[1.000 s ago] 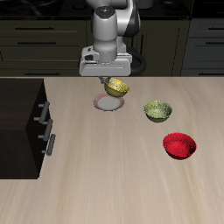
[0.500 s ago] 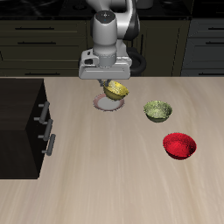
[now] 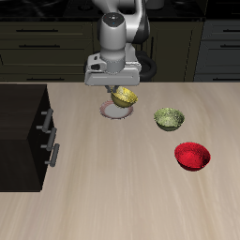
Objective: Place the yellow bowl on the plate
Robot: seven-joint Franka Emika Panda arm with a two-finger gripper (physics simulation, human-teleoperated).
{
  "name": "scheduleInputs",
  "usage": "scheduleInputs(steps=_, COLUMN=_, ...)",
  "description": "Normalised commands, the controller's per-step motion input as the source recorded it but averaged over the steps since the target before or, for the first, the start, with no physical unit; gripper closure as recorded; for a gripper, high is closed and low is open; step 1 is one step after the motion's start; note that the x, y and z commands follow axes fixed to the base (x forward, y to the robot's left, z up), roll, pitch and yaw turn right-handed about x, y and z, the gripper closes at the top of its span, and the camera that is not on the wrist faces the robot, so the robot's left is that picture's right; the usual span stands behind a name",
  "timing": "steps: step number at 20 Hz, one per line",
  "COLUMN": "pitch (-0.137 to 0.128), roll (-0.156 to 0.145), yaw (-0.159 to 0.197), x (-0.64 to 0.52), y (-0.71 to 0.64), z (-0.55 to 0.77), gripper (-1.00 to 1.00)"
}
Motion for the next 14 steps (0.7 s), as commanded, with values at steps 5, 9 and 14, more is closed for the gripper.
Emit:
scheduleInputs(steps=5, pitch=0.023, roll=-0.011, yaw=-0.009, x=0.00, y=-0.03, z=0.01, gripper=-1.00)
scheduleInputs(steps=9, pitch=0.006, roll=-0.002, yaw=-0.006, x=0.00, y=-0.02, z=0.03, gripper=-1.00)
scheduleInputs(steps=14, pitch=0.002, roll=0.009, yaw=-0.002, x=0.01, y=0.01, z=0.04, gripper=-1.00)
